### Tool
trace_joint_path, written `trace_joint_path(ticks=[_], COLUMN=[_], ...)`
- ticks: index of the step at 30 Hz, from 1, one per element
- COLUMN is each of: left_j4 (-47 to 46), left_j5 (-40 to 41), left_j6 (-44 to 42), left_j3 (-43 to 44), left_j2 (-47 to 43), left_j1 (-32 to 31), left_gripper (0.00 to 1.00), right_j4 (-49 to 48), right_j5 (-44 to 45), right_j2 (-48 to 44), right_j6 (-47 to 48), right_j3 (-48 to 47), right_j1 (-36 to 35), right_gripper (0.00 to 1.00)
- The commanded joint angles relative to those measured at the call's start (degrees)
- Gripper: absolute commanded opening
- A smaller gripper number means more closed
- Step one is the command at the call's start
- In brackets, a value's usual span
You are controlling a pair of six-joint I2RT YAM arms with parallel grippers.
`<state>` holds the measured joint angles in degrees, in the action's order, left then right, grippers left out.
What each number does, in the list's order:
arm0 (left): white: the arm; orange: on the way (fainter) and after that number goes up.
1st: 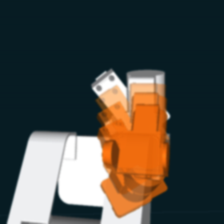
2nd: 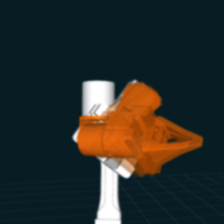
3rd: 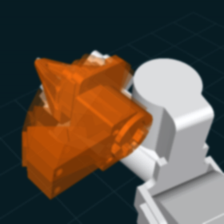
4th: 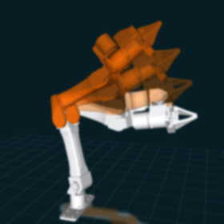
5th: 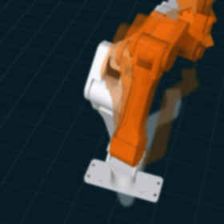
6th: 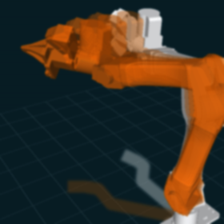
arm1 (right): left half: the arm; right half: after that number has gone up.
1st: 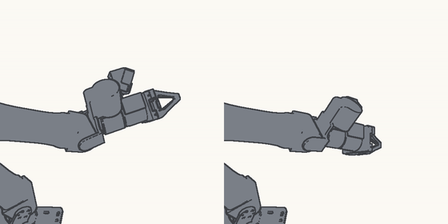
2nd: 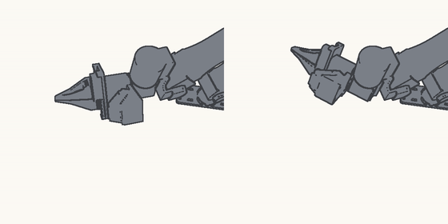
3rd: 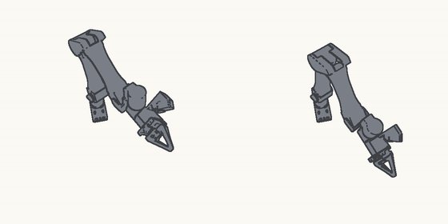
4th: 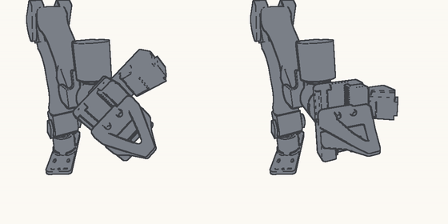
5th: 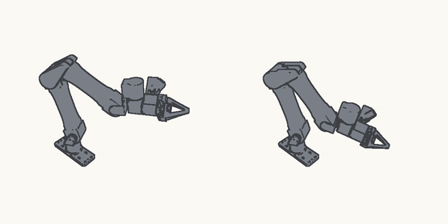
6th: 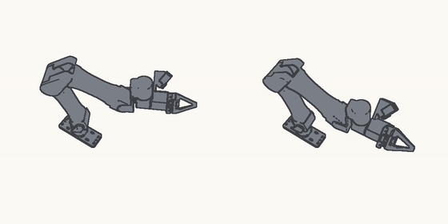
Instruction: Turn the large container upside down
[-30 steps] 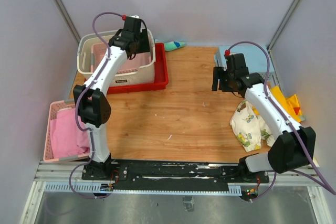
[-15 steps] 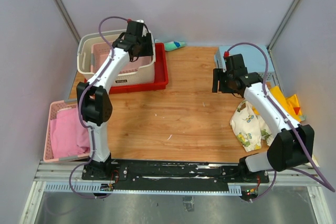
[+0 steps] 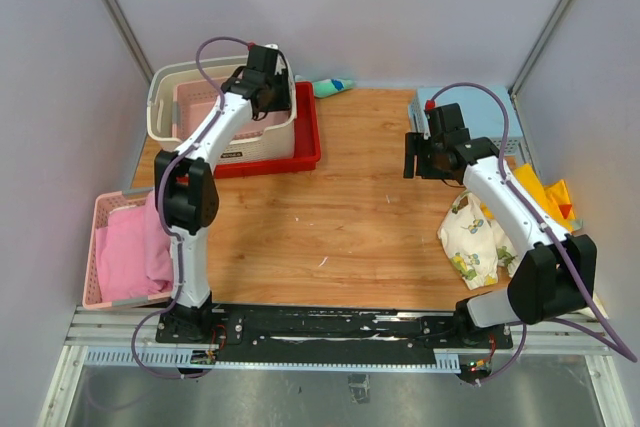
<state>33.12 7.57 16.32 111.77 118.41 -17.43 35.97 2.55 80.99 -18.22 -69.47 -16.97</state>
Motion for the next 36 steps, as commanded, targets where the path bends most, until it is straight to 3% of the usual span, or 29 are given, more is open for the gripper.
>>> trace_joint_path(ticks=[1, 7, 15, 19, 25, 29, 32, 36], left_j4=[-1.2, 0.1, 5.3, 6.2, 6.3, 5.9, 5.9, 3.8], left_j5=[-1.6, -1.6, 0.0, 1.1, 0.9, -3.0, -7.9, -16.5], left_j6=[-0.2, 0.2, -2.2, -4.1, -6.2, -6.4, -5.4, -1.1], left_j3=[2.1, 2.9, 10.6, 12.0, 12.9, 15.1, 16.4, 14.3], left_j2=[2.1, 0.7, -9.0, -14.8, -22.2, -26.5, -28.3, -29.8], left_j1=[0.1, 0.0, -1.1, -1.4, -1.5, -3.0, -7.7, -14.9], left_gripper=[0.41, 0.1, 0.08, 0.0, 0.0, 0.0, 0.0, 0.0], right_j4=[1.7, 1.8, 1.9, 1.2, 1.1, 1.0, 2.1, 3.4], right_j5=[-0.3, -0.4, -1.1, -1.9, -2.7, -2.6, -0.6, -5.4], right_j2=[-1.2, -1.6, -1.4, -1.5, -1.7, -3.0, -4.5, -8.5], right_j6=[-0.6, -0.4, -0.4, -0.7, -0.9, -1.2, -0.8, -1.3], right_j3=[-0.4, -0.7, -1.4, -0.8, -0.4, -0.2, -0.6, -0.7], right_j1=[-0.1, 0.0, 0.0, 0.0, 0.0, 0.0, 0.3, 8.0], right_gripper=[0.69, 0.69, 0.68, 0.68, 0.68, 0.68, 0.68, 0.69])
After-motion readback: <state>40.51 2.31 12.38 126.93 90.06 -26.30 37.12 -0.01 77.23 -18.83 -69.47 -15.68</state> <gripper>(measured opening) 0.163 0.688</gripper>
